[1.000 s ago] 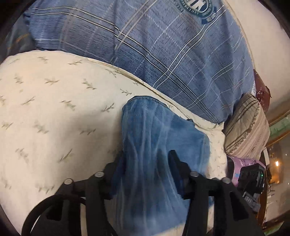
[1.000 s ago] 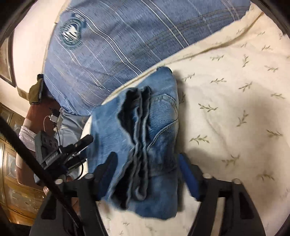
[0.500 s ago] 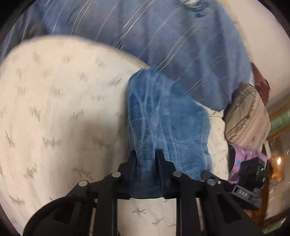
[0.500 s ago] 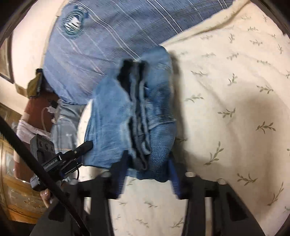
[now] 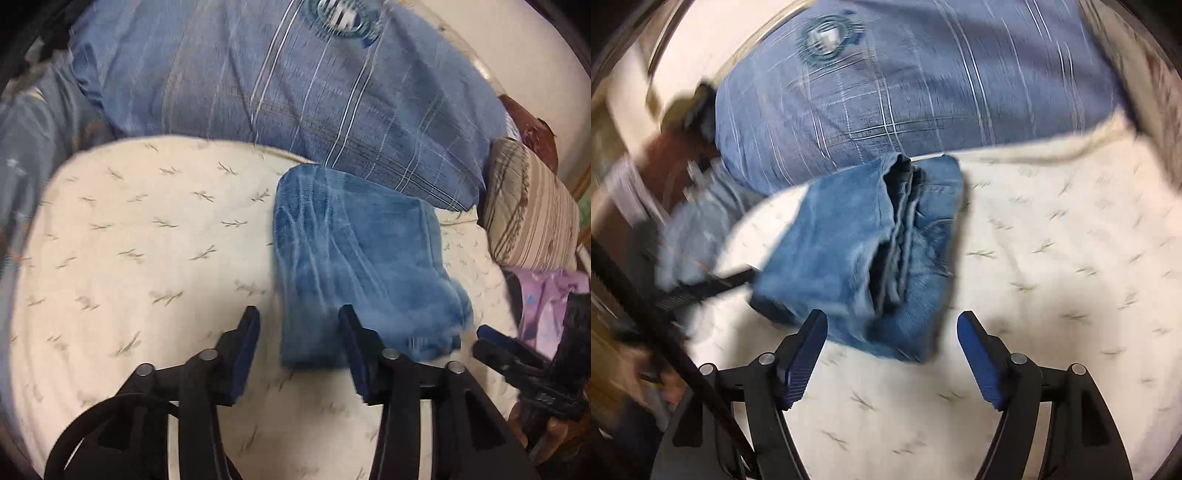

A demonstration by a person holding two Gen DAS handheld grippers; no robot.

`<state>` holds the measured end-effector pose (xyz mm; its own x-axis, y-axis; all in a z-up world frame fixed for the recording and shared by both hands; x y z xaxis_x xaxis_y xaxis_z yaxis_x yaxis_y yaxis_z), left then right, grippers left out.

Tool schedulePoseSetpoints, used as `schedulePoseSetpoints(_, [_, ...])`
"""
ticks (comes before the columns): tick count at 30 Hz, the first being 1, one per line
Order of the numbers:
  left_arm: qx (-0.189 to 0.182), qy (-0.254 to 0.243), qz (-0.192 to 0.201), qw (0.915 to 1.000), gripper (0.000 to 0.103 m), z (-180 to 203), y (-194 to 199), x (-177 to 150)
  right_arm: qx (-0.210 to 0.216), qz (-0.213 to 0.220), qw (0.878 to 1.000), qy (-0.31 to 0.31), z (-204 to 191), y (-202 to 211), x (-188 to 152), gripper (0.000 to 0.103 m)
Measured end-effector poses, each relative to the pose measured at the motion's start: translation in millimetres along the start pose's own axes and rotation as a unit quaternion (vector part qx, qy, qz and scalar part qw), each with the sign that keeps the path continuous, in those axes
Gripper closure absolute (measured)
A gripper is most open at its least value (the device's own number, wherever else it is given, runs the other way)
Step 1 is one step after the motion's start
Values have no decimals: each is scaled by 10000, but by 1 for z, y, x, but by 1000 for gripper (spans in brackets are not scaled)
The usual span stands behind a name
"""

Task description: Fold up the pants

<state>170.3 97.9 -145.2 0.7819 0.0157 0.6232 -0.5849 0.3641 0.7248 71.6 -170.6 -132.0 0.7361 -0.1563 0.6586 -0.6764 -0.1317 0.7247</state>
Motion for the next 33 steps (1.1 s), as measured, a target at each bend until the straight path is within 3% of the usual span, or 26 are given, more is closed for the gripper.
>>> schedulePoseSetpoints(1, [96, -57, 87, 9999, 49, 0, 7, -9, -277, -86, 9994, 180, -3, -3, -8, 29])
schedulePoseSetpoints(4, [260, -356, -61, 9990, 49, 8, 4, -30, -674, -338, 9959, 498, -8, -21, -19, 33])
schedulePoseSetpoints(6, [362, -513, -140, 9979, 50, 13, -3, -33, -829, -407, 9937, 630, -9, -30, -21, 45])
schedulePoseSetpoints(9, [248, -153, -265, 9992, 54, 9, -15, -31, -881, -398, 9939, 532, -7, -38, -22, 49])
schedulePoseSetpoints(10, [183, 4, -305, 9994, 63, 6, -19, -30, -958, -396, 9932, 538, -5, -38, -22, 51])
schedulePoseSetpoints(12, [216, 28, -441, 9988, 87, 4, -29, -31, -1012, -455, 9925, 514, -2, -41, -24, 67])
schedulePoseSetpoints(13, [229, 58, -485, 9985, 88, 4, -31, -32, -974, -490, 9931, 441, 0, -42, -25, 67])
schedulePoseSetpoints(17, [104, 184, -353, 9992, 90, 5, -24, -28, -845, -491, 9946, 336, 0, -42, -24, 71])
schedulePoseSetpoints(21, [-119, 453, -393, 9981, 81, 0, -22, -25, -789, -451, 9954, 287, 0, -39, -23, 69])
schedulePoseSetpoints(24, [-180, 643, -437, 9968, 80, -7, -30, -23, -767, -457, 9958, 218, 0, -40, -23, 67])
schedulePoseSetpoints(26, [-5, 684, -526, 9963, 82, -9, -42, -27, -768, -446, 9959, 183, 0, -42, -23, 67])
schedulePoseSetpoints(27, [87, 635, -523, 9966, 89, -8, -45, -28, -780, -440, 9958, 175, 0, -42, -23, 68])
schedulePoseSetpoints(29, [342, 340, -394, 9981, 94, 0, -43, -28, -831, -441, 9954, 180, 0, -43, -23, 73])
schedulePoseSetpoints(31, [619, -76, -194, 9979, 97, 9, -33, -27, -946, -471, 9941, 230, 1, -42, -23, 93])
schedulePoseSetpoints(33, [824, -324, -12, 9961, 97, 17, -22, -27, -933, -420, 9946, 181, 2, -34, -19, 95])
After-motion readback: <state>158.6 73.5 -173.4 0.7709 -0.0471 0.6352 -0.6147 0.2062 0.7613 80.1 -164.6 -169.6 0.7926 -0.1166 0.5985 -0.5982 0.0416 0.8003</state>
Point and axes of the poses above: each gripper's, at about its wrist camera, not at the fingertips, and y roughly against the way its jaws point, z to its right, x to its top, the point moved 7 cm from there along -y, roughly the way its jaws point, and after that the axes turned 6 degrees about x, right-handed, at the moved point
